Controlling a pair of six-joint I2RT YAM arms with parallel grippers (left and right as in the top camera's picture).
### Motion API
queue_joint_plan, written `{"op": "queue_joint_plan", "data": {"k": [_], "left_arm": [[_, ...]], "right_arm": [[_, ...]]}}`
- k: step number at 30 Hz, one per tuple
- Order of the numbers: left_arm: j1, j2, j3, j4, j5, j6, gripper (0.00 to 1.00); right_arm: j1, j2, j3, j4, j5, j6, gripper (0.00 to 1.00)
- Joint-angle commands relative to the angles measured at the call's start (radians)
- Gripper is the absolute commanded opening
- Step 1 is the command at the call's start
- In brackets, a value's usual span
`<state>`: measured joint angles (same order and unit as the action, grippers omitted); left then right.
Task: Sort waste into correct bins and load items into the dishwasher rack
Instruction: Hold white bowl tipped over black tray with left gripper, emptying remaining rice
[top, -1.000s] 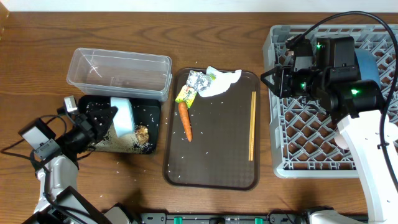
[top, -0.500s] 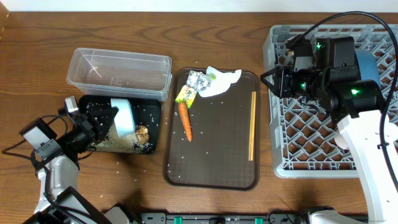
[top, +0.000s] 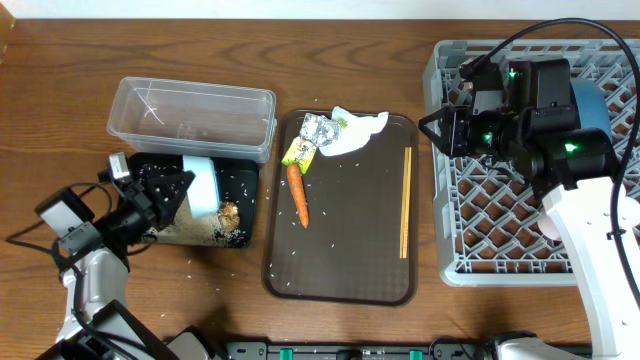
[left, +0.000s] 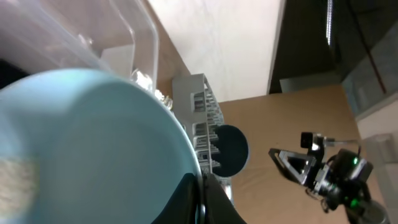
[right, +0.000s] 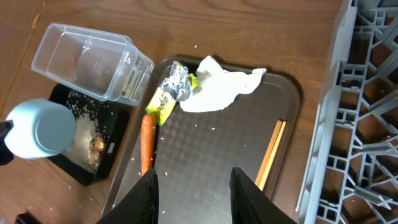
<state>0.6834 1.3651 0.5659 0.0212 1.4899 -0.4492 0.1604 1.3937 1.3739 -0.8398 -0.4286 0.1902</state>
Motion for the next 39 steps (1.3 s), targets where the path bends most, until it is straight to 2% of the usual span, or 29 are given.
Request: {"op": "queue_joint_plan", "data": {"k": [1, 3, 6, 9, 13, 16, 20, 24, 27, 28, 29, 30, 31, 32, 35, 38, 39], "left_arm": [[-0.013, -0.005, 0.008, 0.038, 0.067, 0.023, 0.06], [-0.027, -0.012, 0.006, 0.039, 0.079, 0.024, 0.06], [-0.026, -0.012, 0.006, 0.003, 0.001, -0.02, 0.06], [-0.035, -0.014, 0.005, 0.051, 0.084, 0.03, 0.06], [-0.029, -0.015, 0.004, -0.021, -0.072, -0.042, 0.06], [-0.038, -0.016, 0.004, 0.039, 0.084, 0.001, 0.06], [-0.034, -0.02, 0.0, 0.0, -0.037, -0.064, 0.06], [-0.034, -0.019, 0.0, 0.046, 0.023, -0.072, 0.06], [-0.027, -0.02, 0.0, -0.043, -0.145, -0.158, 0.06], [-0.026, -0.019, 0.0, -0.048, -0.15, -0.173, 0.06], [-0.029, -0.019, 0.0, -0.013, -0.091, -0.139, 0.06], [-0.029, -0.02, 0.0, 0.05, 0.032, -0.063, 0.06], [-0.029, -0.02, 0.0, 0.082, 0.084, -0.047, 0.06], [-0.024, -0.024, -0.001, 0.063, 0.078, -0.052, 0.06], [-0.003, -0.024, -0.002, -0.006, -0.068, -0.133, 0.06], [-0.003, -0.024, -0.002, 0.043, 0.049, -0.056, 0.06], [-0.003, -0.024, -0.002, 0.027, 0.042, -0.064, 0.06]], "right_arm": [[0.011, -0.008, 0.002, 0.007, 0.003, -0.004, 0.3], [0.011, -0.008, 0.002, 0.007, 0.002, -0.004, 0.3], [0.011, -0.008, 0.002, 0.008, 0.003, -0.004, 0.3], [0.011, -0.008, 0.002, 0.007, 0.002, -0.004, 0.3], [0.011, -0.008, 0.002, 0.002, 0.003, -0.004, 0.3], [0.011, -0.008, 0.002, -0.002, 0.002, -0.004, 0.3], [0.011, -0.008, 0.002, -0.005, 0.003, -0.004, 0.3], [0.011, -0.008, 0.002, -0.005, 0.003, -0.004, 0.3], [0.011, -0.008, 0.002, -0.008, 0.003, -0.004, 0.3], [0.011, -0.008, 0.002, -0.008, 0.002, -0.004, 0.3], [0.011, -0.008, 0.002, -0.008, 0.002, -0.004, 0.3], [0.011, -0.008, 0.002, -0.01, 0.002, -0.004, 0.3], [0.011, -0.008, 0.002, -0.014, 0.002, -0.004, 0.3], [0.011, -0.008, 0.002, -0.017, 0.003, -0.004, 0.3], [0.011, -0.008, 0.002, -0.011, 0.002, -0.004, 0.3], [0.011, -0.008, 0.002, -0.009, 0.002, -0.004, 0.3], [0.011, -0.008, 0.002, -0.011, 0.002, -0.004, 0.3]]}}
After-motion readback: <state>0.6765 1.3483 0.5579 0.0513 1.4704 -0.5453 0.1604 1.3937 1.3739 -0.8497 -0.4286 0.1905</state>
